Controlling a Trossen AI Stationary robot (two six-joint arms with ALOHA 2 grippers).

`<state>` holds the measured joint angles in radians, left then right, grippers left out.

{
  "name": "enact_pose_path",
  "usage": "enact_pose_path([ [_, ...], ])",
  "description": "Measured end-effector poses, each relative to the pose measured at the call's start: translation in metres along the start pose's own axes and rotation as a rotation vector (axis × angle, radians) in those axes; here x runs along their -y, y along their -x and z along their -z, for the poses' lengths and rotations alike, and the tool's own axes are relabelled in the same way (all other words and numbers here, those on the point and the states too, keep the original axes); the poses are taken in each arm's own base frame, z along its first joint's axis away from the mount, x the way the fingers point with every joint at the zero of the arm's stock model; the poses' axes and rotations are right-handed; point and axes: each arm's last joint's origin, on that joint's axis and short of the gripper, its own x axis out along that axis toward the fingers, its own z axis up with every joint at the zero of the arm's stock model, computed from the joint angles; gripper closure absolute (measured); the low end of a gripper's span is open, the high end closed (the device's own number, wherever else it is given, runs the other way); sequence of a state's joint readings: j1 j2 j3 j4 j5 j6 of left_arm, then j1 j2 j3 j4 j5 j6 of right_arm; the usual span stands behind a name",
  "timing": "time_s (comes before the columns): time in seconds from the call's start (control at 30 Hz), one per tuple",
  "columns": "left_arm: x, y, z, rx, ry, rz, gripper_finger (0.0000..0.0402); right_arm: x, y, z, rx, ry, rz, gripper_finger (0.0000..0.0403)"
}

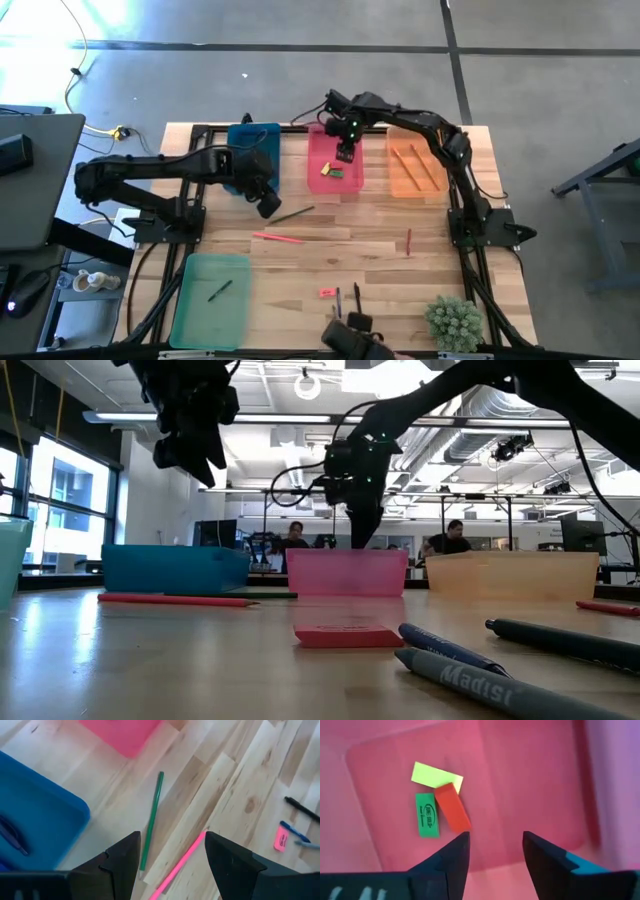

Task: Sort crayons/erasers/pens/pencils in bins
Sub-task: Put the green pencil into the orange bin

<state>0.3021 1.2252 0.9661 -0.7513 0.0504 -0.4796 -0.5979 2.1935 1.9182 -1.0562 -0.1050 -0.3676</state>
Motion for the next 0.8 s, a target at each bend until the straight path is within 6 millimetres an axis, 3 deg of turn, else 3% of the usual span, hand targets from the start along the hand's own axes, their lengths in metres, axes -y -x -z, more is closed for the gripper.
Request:
enact_pose_path([
  [0.33, 0.013, -0.010, 0.006, -0.008, 0.012, -0.057, 0.0192, 0.028, 0.048, 0.002, 0.038, -0.103, -0.060, 0.0260],
  [0.63, 0.012, -0.013, 0.008, 0.021, 0.035, -0.159, 0.0192, 0.036, 0.109, 0.003, 0.112, -0.109, -0.088, 0.0263],
  [0.8, 0.008, -0.017, 0.013, 0.009, 0.040, -0.202, 0.0192, 0.037, 0.142, 0.015, 0.176, -0.144, -0.087, 0.0263],
])
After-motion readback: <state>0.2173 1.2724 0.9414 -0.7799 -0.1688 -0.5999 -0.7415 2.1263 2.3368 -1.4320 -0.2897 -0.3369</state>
